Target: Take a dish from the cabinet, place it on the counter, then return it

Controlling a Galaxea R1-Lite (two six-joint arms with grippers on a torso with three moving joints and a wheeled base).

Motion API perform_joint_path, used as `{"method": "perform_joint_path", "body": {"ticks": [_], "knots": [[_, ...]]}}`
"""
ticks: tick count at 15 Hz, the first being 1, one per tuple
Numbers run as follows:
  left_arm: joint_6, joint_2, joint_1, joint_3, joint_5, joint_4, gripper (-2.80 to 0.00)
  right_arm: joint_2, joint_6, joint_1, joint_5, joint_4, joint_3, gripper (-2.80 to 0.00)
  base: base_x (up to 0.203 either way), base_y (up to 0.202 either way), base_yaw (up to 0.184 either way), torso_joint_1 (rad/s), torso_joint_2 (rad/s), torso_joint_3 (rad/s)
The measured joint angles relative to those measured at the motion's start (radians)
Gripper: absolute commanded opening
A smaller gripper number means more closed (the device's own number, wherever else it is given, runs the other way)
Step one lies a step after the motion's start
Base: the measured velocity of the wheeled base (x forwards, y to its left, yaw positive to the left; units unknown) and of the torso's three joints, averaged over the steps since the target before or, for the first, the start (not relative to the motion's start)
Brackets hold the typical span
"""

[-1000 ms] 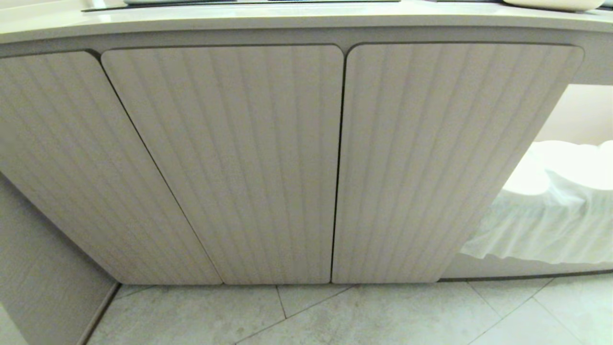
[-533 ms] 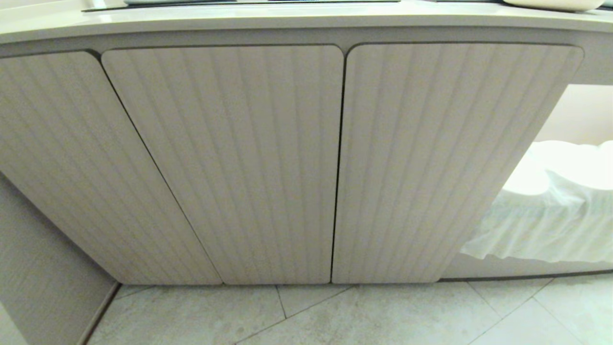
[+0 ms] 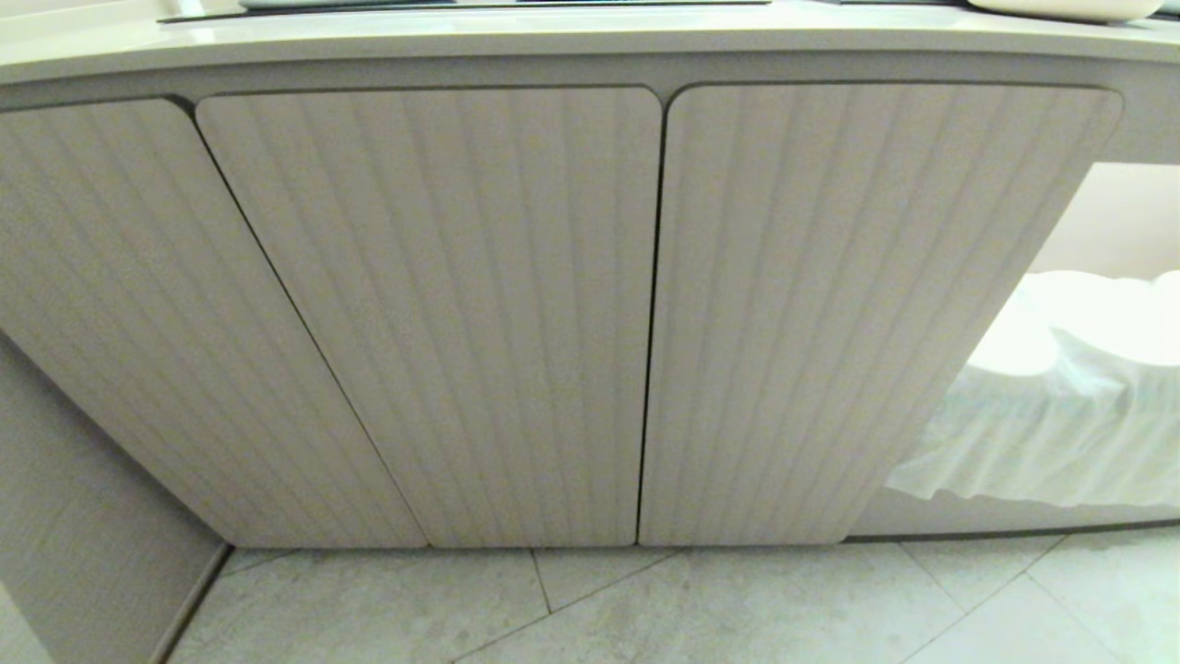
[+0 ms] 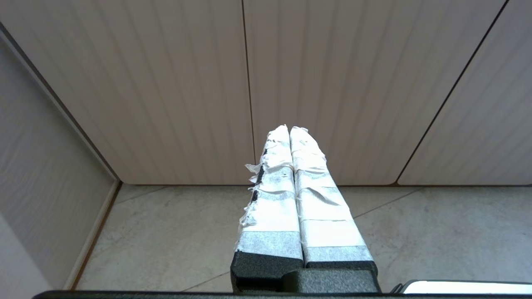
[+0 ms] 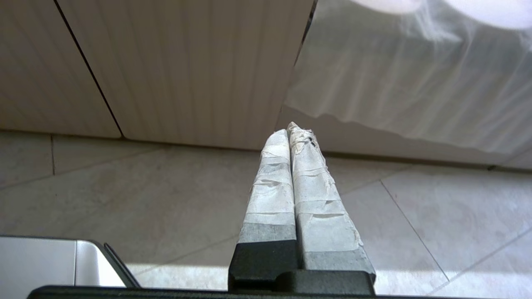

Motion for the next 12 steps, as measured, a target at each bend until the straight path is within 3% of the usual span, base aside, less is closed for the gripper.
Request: {"method": "perform_joint_path", "body": {"ticks": [4,8,12], "knots": [[0.0,0.0,0.0,0.0,0.0,0.0,-2.8,-0.111,0.006,0.008,0.076,0.061,0.0,-2.8,0.0,0.0,0.0,0.0,0.0,0.0],[0.0,0.0,0.0,0.0,0.0,0.0,-2.8,-0.17,0.075,0.01,0.068,0.067,0.0,-2.8,0.0,0.0,0.0,0.0,0.0,0.0],[0.0,0.0,0.0,0.0,0.0,0.0,-2.8,-0.182,0.082,0.01,0.066,0.067,-0.001,-2.8,0.0,0.0,0.0,0.0,0.0,0.0]]}}
